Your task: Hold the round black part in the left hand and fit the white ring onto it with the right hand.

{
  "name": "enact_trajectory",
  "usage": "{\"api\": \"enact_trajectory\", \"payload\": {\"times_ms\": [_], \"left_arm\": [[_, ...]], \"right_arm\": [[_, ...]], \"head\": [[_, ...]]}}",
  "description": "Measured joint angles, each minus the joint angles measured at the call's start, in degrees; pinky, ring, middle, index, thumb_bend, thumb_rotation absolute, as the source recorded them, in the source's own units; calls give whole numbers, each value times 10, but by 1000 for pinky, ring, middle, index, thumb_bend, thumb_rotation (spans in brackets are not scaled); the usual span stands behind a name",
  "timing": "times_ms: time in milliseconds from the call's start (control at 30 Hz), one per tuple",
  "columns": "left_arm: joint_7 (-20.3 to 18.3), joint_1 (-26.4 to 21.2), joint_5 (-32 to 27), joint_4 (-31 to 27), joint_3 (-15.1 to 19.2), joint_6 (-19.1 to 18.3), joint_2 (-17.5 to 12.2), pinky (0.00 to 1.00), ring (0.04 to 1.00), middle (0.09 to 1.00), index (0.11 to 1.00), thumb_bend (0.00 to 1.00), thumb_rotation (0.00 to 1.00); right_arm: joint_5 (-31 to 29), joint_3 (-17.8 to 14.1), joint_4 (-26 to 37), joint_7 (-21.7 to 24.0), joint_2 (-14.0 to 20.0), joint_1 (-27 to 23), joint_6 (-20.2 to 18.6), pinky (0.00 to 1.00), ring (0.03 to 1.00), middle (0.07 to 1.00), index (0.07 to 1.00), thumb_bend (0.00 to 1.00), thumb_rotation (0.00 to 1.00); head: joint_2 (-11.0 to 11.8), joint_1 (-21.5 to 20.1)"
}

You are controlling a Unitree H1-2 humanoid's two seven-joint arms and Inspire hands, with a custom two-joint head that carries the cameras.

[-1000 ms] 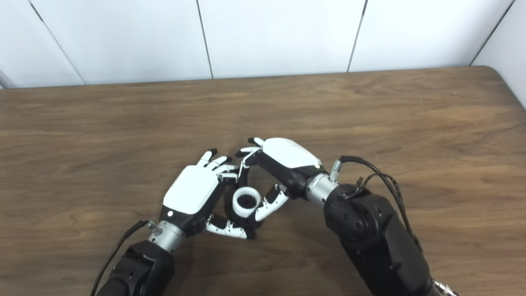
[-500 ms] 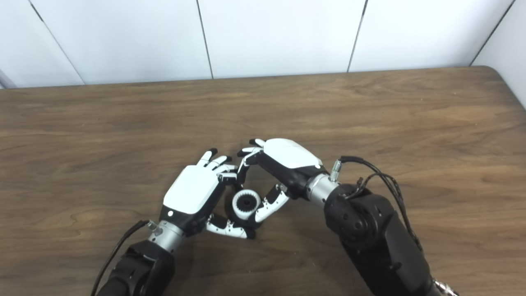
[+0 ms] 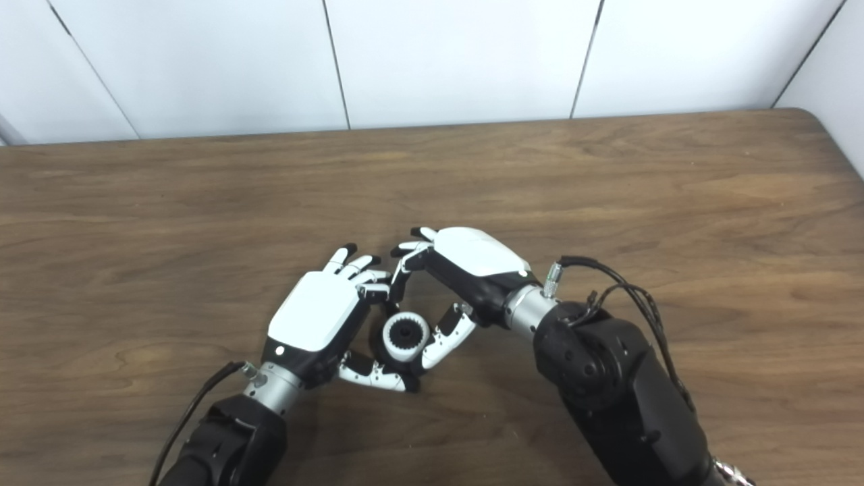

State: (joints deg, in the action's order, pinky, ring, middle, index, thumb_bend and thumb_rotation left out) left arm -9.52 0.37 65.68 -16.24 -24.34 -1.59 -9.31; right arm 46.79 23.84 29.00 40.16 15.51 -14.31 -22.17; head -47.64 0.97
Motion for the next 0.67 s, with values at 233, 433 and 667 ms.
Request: {"api": "enact_trajectory", "payload": {"times_ms": [233, 433, 667], "left_arm": [[0, 0, 1, 0, 1, 0, -1, 1000, 906, 791, 483, 526, 57], [0, 0, 0, 0, 5, 0, -3, 1000, 904, 791, 483, 526, 56], [0, 0, -3, 0, 14, 0, -6, 1000, 901, 787, 483, 525, 57]], "right_arm": [[-2, -12, 2, 0, 8, 0, 0, 1000, 996, 890, 598, 989, 188], [-2, -32, 9, 6, 19, 0, -3, 1000, 994, 889, 596, 987, 170], [-5, -55, 15, 6, 21, 0, -3, 1000, 979, 879, 593, 998, 178]], "head": [[0, -3], [1, -3], [2, -3]]}}
